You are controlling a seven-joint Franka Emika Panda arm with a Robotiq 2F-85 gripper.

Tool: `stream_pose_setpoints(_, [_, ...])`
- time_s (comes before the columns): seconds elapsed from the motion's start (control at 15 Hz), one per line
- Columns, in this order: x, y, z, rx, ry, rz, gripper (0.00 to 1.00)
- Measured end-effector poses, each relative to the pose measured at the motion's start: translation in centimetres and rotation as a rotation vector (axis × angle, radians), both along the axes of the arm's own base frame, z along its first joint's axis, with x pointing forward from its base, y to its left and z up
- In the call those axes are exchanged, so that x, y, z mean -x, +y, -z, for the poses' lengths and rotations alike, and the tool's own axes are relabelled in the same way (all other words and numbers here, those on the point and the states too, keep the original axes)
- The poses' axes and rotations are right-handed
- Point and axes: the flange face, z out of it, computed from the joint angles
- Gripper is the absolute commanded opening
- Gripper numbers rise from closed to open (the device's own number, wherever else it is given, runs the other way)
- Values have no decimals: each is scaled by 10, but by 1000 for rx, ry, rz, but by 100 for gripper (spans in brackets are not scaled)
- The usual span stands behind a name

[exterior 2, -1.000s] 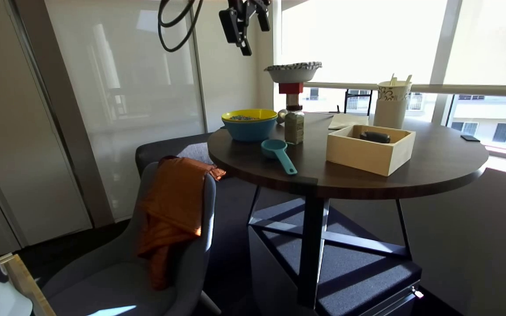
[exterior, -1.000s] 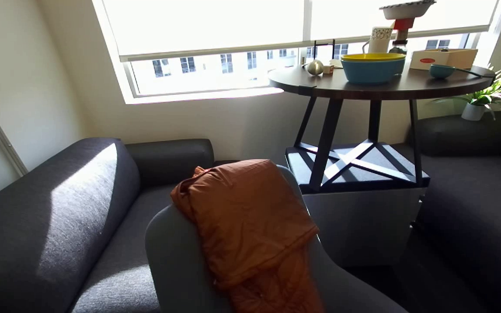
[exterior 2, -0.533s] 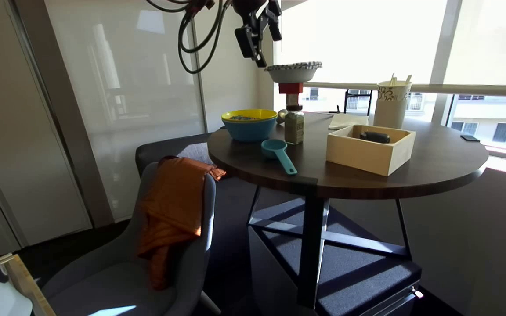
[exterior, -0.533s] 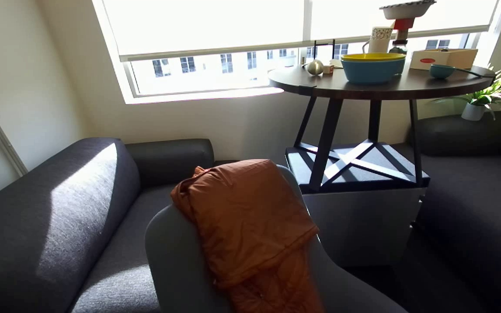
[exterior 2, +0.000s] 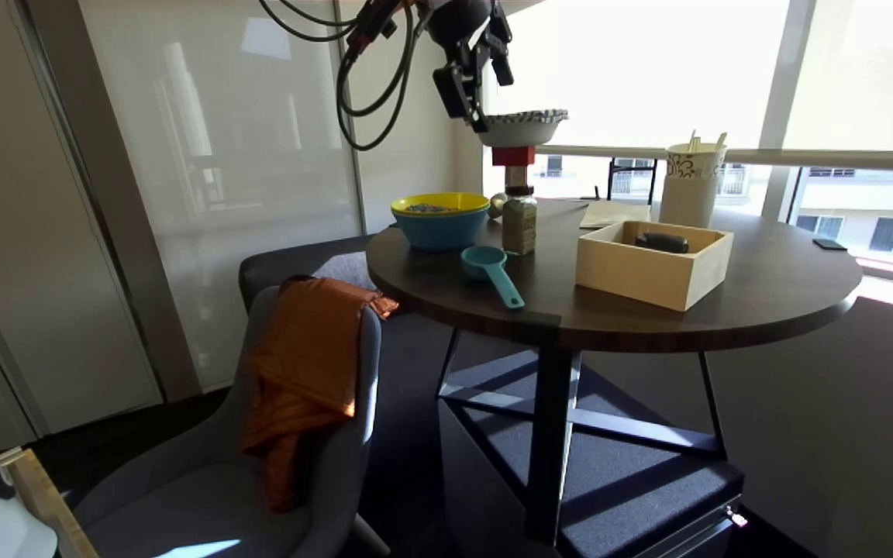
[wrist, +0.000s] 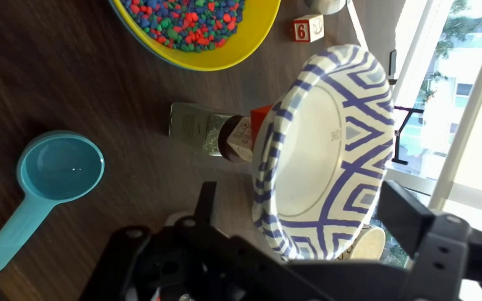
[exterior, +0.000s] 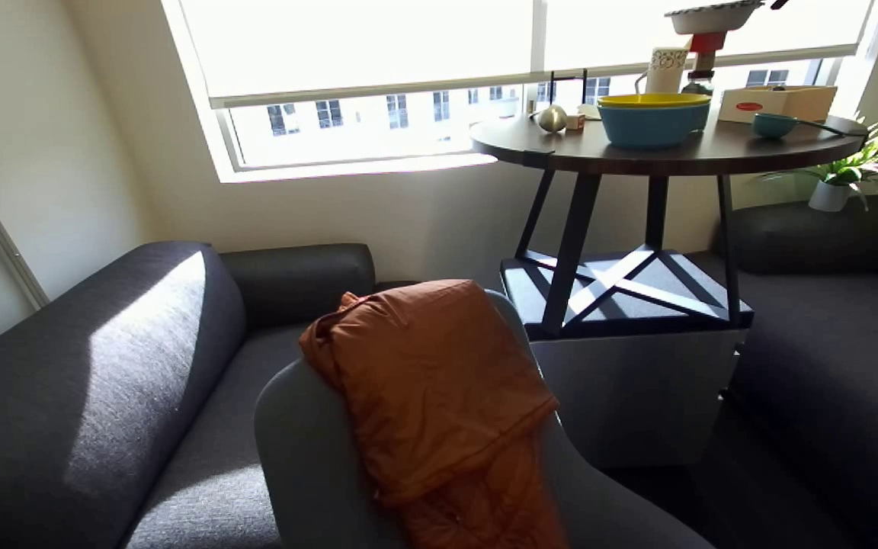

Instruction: Put the white plate in the wooden box

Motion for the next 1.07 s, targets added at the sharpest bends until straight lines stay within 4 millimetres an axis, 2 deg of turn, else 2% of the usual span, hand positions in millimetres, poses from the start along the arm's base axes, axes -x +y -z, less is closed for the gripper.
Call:
stream_pose_setpoints(0.13, [-3, -1, 4, 4, 1, 4, 51])
stream_pose_setpoints(0.47, [-6, -3, 9, 11, 2, 9, 16])
stream_pose_setpoints(0.53, [-6, -3, 9, 13, 3, 9, 13])
stream_pose_setpoints(0.6, [-6, -3, 9, 17, 5, 7, 4])
stream_pose_setpoints(0.73, [-5, -3, 9, 25, 9, 4, 0])
stream_pose_setpoints(1.07, [-5, -4, 8, 43, 11, -3, 1])
